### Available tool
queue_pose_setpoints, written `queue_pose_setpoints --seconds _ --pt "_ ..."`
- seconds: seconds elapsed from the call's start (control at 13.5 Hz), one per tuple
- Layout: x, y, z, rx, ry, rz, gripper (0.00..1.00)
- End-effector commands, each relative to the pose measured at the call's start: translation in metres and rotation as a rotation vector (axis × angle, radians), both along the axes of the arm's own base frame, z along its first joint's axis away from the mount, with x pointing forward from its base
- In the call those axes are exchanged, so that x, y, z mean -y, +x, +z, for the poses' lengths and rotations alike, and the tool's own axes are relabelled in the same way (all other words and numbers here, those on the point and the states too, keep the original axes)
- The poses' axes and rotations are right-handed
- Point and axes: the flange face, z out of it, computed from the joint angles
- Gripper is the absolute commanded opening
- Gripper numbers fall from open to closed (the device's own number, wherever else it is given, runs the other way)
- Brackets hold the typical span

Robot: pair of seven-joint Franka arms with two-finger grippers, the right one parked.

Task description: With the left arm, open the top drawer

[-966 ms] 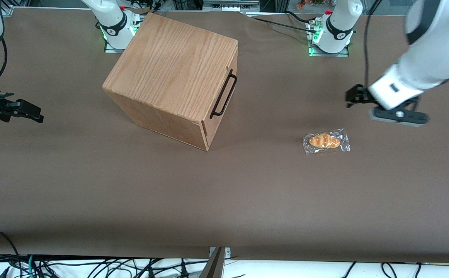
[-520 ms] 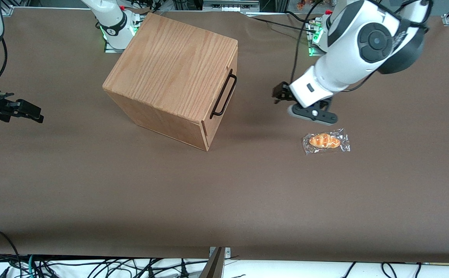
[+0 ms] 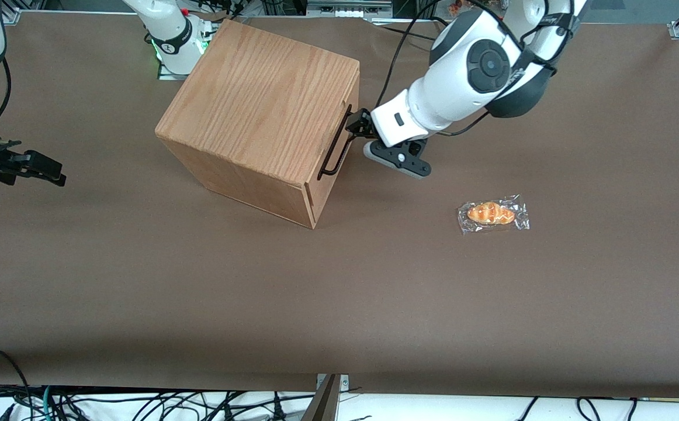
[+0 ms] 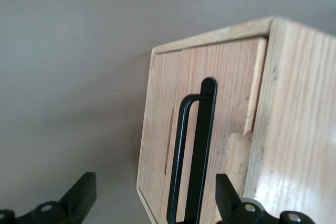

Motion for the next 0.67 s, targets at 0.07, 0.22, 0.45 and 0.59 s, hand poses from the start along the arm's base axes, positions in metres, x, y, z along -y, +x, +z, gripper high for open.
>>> queue_pose_setpoints --seconds 0.07,0.22,0.45,0.59 --pt "0.012 -0.020 -0.032 0.034 -0.009 0.011 1.00" --pt "0.016 -0.024 -0.040 0.037 -0.010 0.009 1.00" --pt "0.027 -0.034 -0.059 0.029 -0.005 -0.008 1.00" --pt "0.026 -0.037 -0.070 0.050 0.005 -0.010 1.00"
